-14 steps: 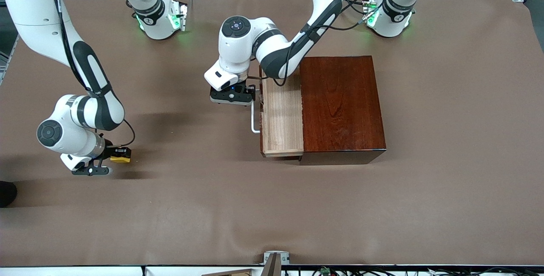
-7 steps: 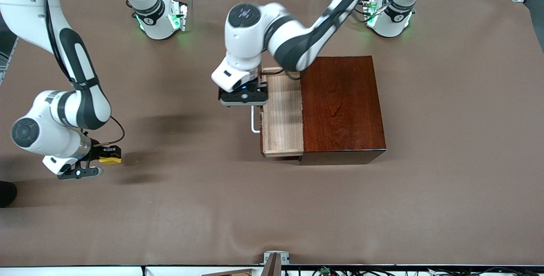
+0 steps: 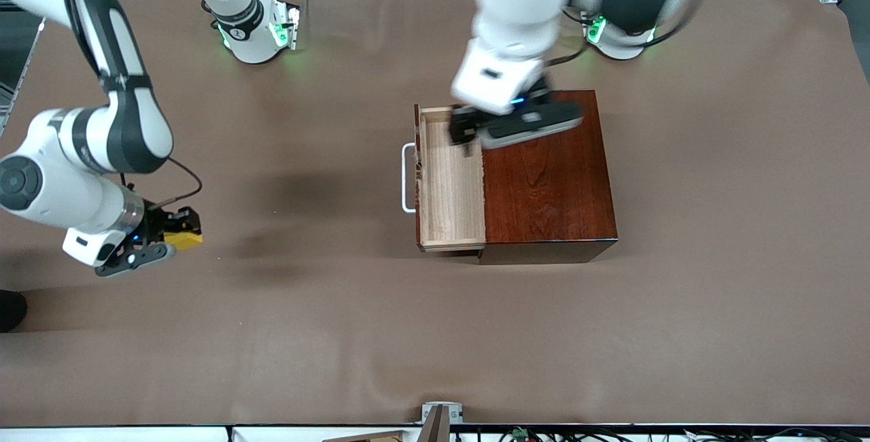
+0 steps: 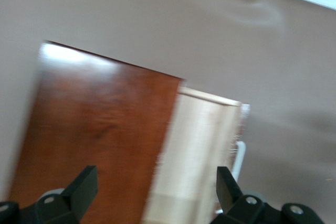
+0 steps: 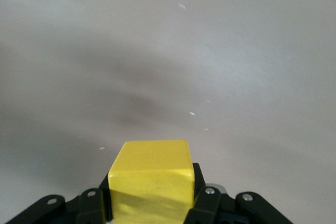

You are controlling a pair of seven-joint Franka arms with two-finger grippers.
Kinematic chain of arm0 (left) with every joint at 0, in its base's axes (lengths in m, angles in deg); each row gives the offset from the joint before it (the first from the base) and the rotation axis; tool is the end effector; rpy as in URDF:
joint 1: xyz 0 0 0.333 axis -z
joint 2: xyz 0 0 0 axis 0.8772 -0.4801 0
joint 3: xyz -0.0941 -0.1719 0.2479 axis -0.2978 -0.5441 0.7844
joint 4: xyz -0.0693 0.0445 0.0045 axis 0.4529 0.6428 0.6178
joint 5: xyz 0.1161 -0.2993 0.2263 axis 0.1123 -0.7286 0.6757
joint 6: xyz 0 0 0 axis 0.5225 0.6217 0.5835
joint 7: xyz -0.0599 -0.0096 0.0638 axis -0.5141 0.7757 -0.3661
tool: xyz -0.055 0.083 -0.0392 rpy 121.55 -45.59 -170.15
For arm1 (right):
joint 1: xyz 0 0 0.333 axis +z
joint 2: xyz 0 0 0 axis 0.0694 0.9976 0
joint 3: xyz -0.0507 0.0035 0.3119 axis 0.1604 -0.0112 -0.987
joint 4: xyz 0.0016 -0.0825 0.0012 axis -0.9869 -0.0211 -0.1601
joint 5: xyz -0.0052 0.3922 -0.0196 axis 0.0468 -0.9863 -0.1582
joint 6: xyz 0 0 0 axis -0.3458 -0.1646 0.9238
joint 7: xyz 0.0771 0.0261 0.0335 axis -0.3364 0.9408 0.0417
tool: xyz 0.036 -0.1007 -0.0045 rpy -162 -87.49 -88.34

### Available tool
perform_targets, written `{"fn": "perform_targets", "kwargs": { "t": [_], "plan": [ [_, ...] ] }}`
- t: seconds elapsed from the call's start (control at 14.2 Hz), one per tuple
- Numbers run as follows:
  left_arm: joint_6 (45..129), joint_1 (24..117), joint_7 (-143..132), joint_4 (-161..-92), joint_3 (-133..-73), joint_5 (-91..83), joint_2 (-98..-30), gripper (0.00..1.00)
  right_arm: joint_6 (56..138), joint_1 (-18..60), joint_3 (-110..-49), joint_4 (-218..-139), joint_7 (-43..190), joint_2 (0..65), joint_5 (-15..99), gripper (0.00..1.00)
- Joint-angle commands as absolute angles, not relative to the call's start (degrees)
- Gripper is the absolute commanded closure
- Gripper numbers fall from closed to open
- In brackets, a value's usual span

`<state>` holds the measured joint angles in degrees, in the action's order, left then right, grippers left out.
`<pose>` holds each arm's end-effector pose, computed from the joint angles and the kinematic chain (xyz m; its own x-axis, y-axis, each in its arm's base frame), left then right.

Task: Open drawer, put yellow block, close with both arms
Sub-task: 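Carry the yellow cube over the drawer while the left gripper withdraws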

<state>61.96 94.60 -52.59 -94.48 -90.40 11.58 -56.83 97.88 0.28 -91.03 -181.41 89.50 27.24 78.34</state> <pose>0.5245 -0.3899 0.6167 0.9561 0.2637 0.1281 0.2632 -0.9645 0.0206 0.6319 0.0227 0.3800 0.9179 0.3946 -0.0406 0.3922 -0.9181 -0.0562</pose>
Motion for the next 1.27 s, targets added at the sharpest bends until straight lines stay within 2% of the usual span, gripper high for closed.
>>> {"fn": "perform_targets", "kwargs": {
  "t": [0.0,0.21,0.42,0.63,0.92,1.2],
  "plan": [
    [56.56,89.2,-40.0,-98.11,-90.71,10.76,-50.92,0.0,95.23,-0.5,-95.39,-182.6,94.65,22.1,77.77,1.0],
    [52.32,79.62,-29.24,-99.25,-90.8,6.11,-48.01,0.0,95.14,-0.5,-102.15,-181.73,99.56,19.89,77.77,1.0],
    [52.32,71.71,-21.76,-101.62,-90.97,5.57,-46.69,0.0,95.58,0.63,-106.56,-177.34,106.5,21.64,77.77,1.0],
    [53.71,66.68,-17.45,-104.26,-90.98,4.69,-46.6,0.0,95.84,6.33,-106.66,-172.16,110.82,26.72,77.86,1.0],
    [55.74,62.54,-10.34,-107.6,-90.98,2.5,-46.33,0.0,95.76,16.0,-106.48,-161.7,113.72,36.74,79.43,1.0],
    [57.15,61.57,-5.13,-108.31,-90.89,3.2,-46.07,0.0,95.67,24.61,-106.04,-155.03,115.32,43.77,86.53,1.0]
  ]
}}
